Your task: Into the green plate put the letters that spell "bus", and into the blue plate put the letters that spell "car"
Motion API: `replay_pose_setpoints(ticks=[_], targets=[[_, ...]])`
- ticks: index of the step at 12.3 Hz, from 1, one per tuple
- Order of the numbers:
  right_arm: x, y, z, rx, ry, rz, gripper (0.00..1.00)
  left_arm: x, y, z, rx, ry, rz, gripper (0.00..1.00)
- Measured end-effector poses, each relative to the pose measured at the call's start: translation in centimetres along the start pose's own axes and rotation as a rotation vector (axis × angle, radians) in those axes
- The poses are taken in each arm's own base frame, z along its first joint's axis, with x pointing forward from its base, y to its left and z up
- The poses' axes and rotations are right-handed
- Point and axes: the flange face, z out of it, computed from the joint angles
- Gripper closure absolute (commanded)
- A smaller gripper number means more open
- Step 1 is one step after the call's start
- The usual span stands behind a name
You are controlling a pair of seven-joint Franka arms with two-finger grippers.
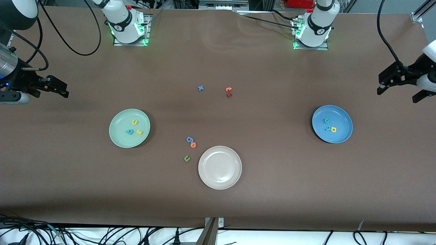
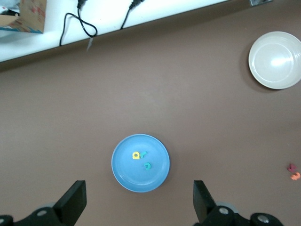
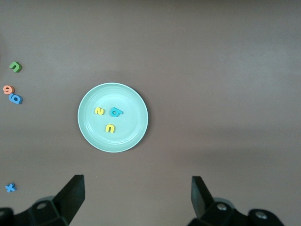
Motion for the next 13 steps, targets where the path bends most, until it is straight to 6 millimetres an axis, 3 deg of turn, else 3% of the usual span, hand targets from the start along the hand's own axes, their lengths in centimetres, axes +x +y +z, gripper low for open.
replay_pose_setpoints(ticks=[5, 13], targets=[[0.0, 0.0, 0.0, 0.0, 0.0, -0.001, 0.0, -2.1, 2.3, -0.1, -0.014, -0.066, -0.151, 0.0], [0.0, -0.1, 0.0, 0.0, 0.0, -0.004, 0.0, -2.1, 2.0, 0.7, -0.015, -0.1, -0.188, 0.0]])
